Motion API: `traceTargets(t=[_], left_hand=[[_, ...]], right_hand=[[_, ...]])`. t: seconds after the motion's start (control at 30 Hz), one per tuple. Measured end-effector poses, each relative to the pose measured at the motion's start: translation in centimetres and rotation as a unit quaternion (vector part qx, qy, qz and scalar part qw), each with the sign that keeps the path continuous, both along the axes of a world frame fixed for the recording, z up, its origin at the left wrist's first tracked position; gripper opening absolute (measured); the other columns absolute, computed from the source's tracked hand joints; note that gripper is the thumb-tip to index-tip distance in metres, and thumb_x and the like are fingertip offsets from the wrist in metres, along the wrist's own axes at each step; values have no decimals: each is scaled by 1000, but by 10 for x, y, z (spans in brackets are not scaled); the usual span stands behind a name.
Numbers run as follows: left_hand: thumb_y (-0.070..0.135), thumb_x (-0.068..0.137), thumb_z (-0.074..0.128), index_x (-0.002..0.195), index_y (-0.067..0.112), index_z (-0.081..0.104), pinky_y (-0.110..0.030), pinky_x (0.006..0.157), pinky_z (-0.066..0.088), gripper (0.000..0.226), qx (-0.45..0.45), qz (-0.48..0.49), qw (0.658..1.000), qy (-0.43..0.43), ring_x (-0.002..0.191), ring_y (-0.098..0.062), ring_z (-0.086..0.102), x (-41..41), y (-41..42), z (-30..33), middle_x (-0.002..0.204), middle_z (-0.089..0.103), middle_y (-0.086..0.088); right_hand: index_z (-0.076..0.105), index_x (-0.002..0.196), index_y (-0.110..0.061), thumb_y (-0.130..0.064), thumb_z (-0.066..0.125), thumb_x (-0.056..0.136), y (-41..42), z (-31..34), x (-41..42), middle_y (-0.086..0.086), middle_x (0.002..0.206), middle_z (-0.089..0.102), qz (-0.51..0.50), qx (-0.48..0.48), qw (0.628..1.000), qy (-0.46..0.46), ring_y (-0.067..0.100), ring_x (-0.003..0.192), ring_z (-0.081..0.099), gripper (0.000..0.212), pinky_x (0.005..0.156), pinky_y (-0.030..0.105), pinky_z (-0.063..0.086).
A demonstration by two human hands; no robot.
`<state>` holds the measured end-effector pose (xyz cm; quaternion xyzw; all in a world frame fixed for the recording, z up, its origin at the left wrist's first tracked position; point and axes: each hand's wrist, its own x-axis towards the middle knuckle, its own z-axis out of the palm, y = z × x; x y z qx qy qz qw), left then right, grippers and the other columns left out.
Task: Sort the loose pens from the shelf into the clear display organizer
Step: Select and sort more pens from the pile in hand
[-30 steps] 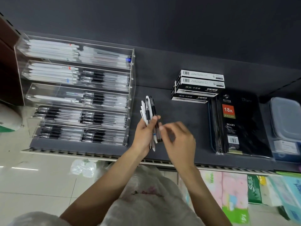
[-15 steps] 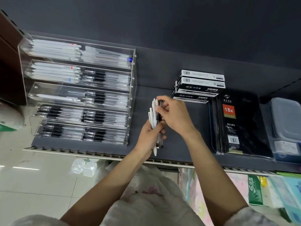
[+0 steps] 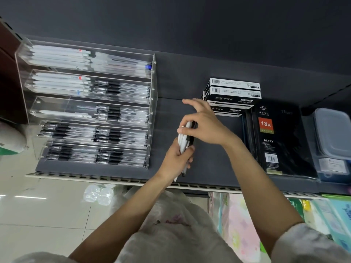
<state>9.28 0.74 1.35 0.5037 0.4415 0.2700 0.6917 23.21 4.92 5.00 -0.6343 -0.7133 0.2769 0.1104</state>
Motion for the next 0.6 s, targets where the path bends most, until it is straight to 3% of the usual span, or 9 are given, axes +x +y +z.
traceTargets(t=[0.13,0.2,0.27,0.4,0.47,0.53,0.6], left_hand=[[4,96,48,101,8,43,-18,46,40,8,7,-11,1000,-10,47,-3,45,0,3,2,63,46,0],[6,96,50,107,7,43,-19,47,41,13,8,-29,999,-13,49,-3,46,-1,3,2,66,46,1],[9,96,51,108,11,44,-19,49,41,14,6,-47,999,-13,51,-2,47,-2,3,4,68,46,1],[12,96,53,105,13,47,-20,49,41,11,-12,-94,995,-6,53,-4,47,-1,2,1,70,47,0],[13,98,49,99,12,48,-18,49,40,2,-48,-95,994,-11,54,-3,48,-1,-5,-4,75,49,1],[12,99,46,94,11,49,-18,48,40,6,-118,-40,991,-52,56,-4,49,-1,-7,-7,81,51,0],[8,98,45,92,10,51,-18,47,41,9,-217,57,962,-154,55,-7,49,0,-1,-5,82,54,-2]], right_hand=[[67,76,-24,-28,71,82,9,3,3,-3,123,54,-120,31,981,146,18,123,39,8,102,26,27],[68,75,-20,-24,70,83,9,8,6,-10,91,57,-197,90,954,207,9,97,52,10,88,25,39],[67,74,-17,-23,67,86,5,9,5,-12,72,51,-243,137,935,217,3,72,49,13,71,21,39],[57,68,-25,-21,60,91,-2,13,7,-14,61,57,-388,185,838,336,1,60,50,23,64,21,41],[55,67,-27,-27,58,91,-4,25,18,-14,52,53,-443,219,794,353,3,53,46,24,58,24,37],[54,72,-26,-27,57,92,-16,36,26,-9,55,56,-467,248,771,355,6,50,47,20,52,24,38],[56,79,-20,-16,58,93,-38,39,19,-2,64,63,-458,247,759,391,11,52,56,14,50,23,44]])
